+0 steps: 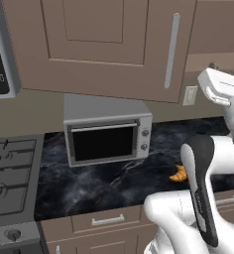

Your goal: Pick the pan from the cabinet and place it on the stove. Then turn on the stove burner for the pan.

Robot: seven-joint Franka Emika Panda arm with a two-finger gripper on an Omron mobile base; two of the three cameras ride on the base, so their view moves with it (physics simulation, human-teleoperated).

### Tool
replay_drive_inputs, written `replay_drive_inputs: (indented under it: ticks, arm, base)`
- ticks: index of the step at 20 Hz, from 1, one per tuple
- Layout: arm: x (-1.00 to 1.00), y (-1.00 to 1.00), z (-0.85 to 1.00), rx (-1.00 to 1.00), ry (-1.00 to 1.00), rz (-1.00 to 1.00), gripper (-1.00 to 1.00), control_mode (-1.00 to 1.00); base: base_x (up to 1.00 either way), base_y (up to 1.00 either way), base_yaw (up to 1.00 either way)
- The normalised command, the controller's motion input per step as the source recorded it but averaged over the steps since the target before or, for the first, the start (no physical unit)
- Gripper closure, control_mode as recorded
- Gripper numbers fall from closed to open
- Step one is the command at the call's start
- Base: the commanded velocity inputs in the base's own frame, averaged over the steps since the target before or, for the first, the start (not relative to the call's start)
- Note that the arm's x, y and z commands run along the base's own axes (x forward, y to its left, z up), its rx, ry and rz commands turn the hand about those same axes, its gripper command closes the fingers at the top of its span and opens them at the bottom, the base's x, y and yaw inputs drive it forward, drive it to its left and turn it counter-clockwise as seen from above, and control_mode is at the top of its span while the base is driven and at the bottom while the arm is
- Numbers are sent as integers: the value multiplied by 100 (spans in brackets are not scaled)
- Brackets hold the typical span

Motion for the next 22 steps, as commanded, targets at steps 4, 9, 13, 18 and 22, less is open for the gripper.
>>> replay_drive_inputs:
  ticks: [4, 9, 13, 18, 22]
  arm:
    - [2, -73, -9, 24, 5, 15, -100, -100]
    - [43, -57, -34, 23, 23, 23, -100, -100]
    - [57, -51, -42, 24, 25, 19, -100, -100]
    - [60, -21, -31, 24, 29, 21, -100, -100]
    - [59, 0, -22, 11, 21, 19, -100, -100]
  base:
    - [0, 0, 0]
    - [0, 0, 0]
    - [0, 0, 0]
    - [0, 0, 0]
    - [0, 0, 0]
